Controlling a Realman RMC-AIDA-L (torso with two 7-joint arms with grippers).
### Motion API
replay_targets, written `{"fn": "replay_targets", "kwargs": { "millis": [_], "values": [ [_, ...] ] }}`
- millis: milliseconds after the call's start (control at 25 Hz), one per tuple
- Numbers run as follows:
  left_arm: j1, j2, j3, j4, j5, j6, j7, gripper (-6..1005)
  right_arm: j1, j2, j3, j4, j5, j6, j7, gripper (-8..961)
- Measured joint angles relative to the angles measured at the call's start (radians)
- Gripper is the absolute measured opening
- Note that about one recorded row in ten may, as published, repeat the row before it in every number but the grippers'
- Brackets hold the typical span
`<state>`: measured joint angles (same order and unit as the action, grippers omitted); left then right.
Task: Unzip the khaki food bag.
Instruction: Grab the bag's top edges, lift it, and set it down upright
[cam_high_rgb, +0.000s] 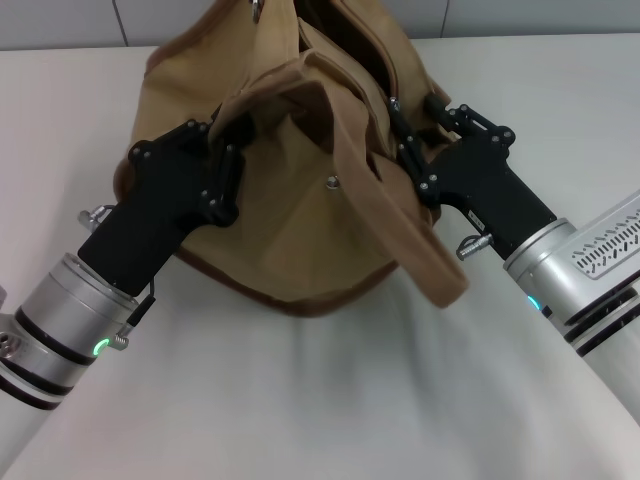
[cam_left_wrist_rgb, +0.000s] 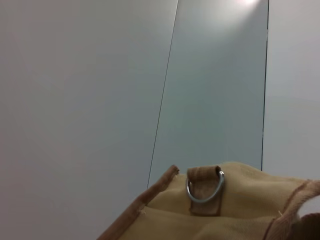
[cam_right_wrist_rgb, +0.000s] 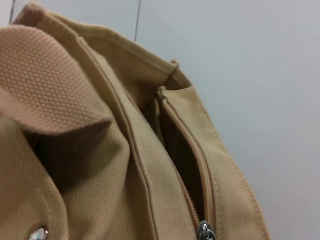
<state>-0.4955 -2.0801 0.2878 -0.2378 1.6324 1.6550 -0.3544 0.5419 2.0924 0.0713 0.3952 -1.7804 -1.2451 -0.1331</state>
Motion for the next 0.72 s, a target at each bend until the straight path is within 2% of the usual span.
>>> {"fn": "replay_targets", "kwargs": {
  "millis": [320,520,720],
  "values": [
    [-0.003,0.0,0.0,0.0,0.002,-0.014,0.0,50,-0.022,0.0,0.024,0.026,-0.011,0.001,-0.076,435],
    [-0.008,0.0,-0.003,-0.004,0.002,-0.027,0.003,50,-0.05,0.0,0.062,0.087,-0.03,0.012,-0.275,440],
    [-0.006,0.0,-0.004,-0.005,0.002,-0.028,0.006,50,-0.075,0.001,0.09,0.089,-0.025,0.001,-0.401,444]
  ]
}}
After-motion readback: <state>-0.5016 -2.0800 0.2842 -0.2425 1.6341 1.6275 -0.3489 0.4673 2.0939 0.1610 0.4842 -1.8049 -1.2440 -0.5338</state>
